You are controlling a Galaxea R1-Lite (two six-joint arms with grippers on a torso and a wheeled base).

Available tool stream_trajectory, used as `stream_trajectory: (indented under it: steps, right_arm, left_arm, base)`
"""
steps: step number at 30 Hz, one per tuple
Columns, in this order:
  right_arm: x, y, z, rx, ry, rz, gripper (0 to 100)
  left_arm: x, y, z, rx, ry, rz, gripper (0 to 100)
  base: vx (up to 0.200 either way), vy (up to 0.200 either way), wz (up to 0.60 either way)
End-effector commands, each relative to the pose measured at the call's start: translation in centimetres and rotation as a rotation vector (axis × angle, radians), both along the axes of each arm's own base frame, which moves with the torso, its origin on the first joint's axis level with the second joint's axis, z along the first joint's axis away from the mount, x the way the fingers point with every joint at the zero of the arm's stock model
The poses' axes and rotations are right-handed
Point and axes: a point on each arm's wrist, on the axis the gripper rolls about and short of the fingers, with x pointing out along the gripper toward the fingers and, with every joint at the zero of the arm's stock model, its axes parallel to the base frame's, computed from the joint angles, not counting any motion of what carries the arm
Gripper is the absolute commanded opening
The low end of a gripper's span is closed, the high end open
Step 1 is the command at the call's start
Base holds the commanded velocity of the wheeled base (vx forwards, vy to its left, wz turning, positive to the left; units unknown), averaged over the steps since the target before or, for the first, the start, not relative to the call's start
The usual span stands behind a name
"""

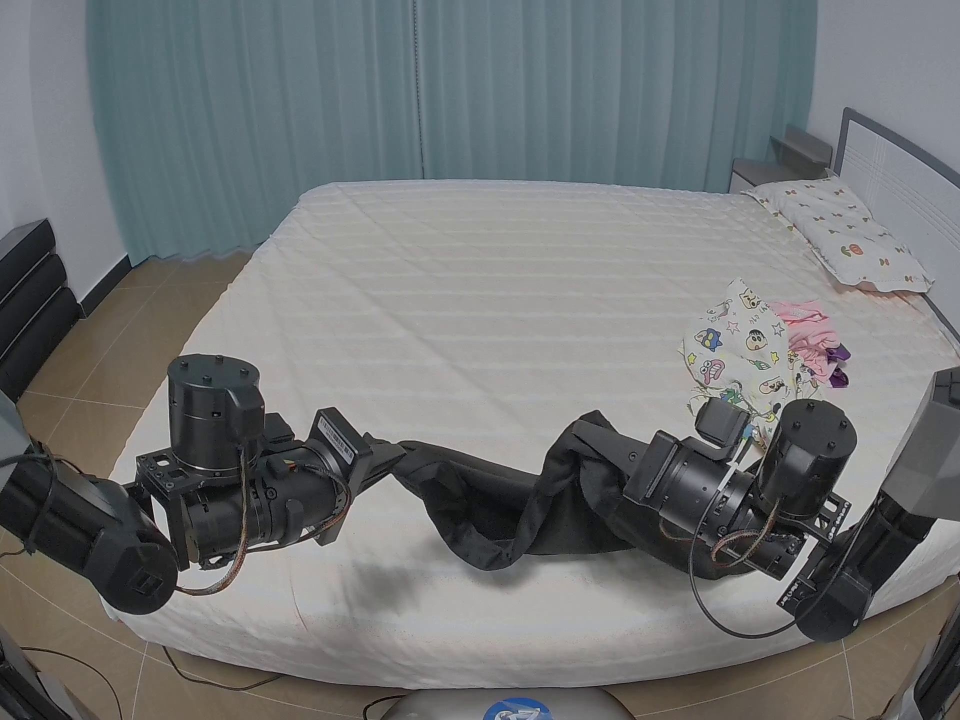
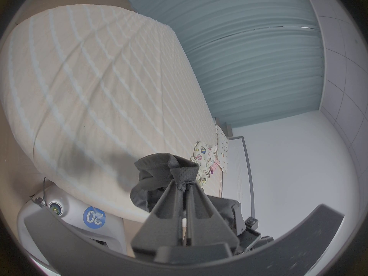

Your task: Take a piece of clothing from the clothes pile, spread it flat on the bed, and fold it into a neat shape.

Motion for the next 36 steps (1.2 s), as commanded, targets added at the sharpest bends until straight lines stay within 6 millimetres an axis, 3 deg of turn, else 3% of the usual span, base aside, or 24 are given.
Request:
stream_trajectory:
  steps: [1, 5, 12, 16, 22, 24, 26, 29, 32, 34, 36]
  right_arm:
    - [-1.3, -0.9, 0.0, -0.008, 0.014, 0.002, 0]
    - [-2.7, -1.7, 1.1, 0.003, -0.009, 0.007, 0]
    - [-7.0, -4.0, 5.8, 0.105, -0.153, 0.026, 0]
    - [-10.4, -5.2, 10.5, 0.211, -0.353, 0.033, 0]
    - [-11.3, -7.0, 16.7, 0.270, -0.452, -0.033, 0]
    - [-11.3, -7.6, 19.3, 0.297, -0.490, -0.056, 0]
    - [-10.9, -8.0, 21.7, 0.320, -0.519, -0.090, 0]
    - [-9.8, -8.4, 23.7, 0.314, -0.515, -0.133, 0]
    - [-4.6, -8.6, 24.6, 0.264, -0.418, -0.233, 0]
    - [-4.0, -8.6, 24.5, 0.257, -0.408, -0.240, 0]
    - [-0.5, -8.2, 24.1, 0.225, -0.385, -0.283, 0]
  left_arm:
    - [-1.1, -0.4, 0.0, 0.002, 0.004, -0.032, 0]
    - [-1.9, 0.1, 1.5, -0.017, -0.030, -0.034, 0]
    - [-4.3, 1.2, 5.4, -0.064, -0.113, -0.050, 0]
    - [-5.5, 1.9, 8.5, -0.118, -0.206, -0.049, 0]
    - [-6.4, 2.9, 13.9, -0.163, -0.290, -0.025, 0]
    - [-6.3, 3.3, 14.7, -0.169, -0.306, -0.004, 0]
    - [-5.9, 3.9, 15.3, -0.174, -0.324, 0.028, 0]
    - [-5.4, 4.5, 15.7, -0.173, -0.338, 0.068, 0]
    - [-2.4, 4.5, 14.6, -0.139, -0.287, 0.122, 0]
    - [-2.1, 4.5, 14.4, -0.135, -0.280, 0.126, 0]
    - [-0.3, 4.2, 13.3, -0.117, -0.242, 0.142, 0]
  base:
    - [-0.200, 0.000, 0.00]
    - [-0.200, 0.000, 0.00]
    - [-0.200, 0.000, 0.00]
    - [-0.200, 0.000, 0.00]
    - [-0.167, 0.000, 0.00]
    - [0.000, 0.000, 0.00]
    - [0.000, 0.000, 0.00]
    - [0.000, 0.000, 0.00]
    - [0.000, 0.000, 0.00]
    - [0.000, 0.000, 0.00]
    - [0.000, 0.000, 0.00]
